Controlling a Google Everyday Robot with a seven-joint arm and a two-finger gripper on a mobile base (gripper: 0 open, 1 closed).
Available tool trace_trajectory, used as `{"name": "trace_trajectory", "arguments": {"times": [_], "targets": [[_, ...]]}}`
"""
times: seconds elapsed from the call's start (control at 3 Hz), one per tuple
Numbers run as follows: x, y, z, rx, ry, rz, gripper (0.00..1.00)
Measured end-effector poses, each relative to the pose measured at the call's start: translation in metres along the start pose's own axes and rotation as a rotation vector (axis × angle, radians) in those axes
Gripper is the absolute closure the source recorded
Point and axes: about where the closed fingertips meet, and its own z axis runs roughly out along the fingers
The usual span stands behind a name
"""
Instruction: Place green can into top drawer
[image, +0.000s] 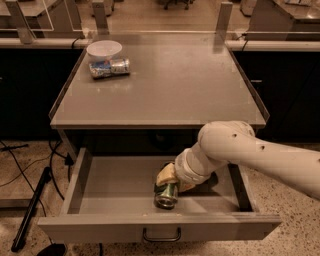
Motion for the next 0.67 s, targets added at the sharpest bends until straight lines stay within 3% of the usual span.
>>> {"name": "trace_trajectory", "arguments": {"times": [0.67], "targets": [[0.000, 0.014, 0.018, -0.068, -0.016, 0.005, 1.00]]}}
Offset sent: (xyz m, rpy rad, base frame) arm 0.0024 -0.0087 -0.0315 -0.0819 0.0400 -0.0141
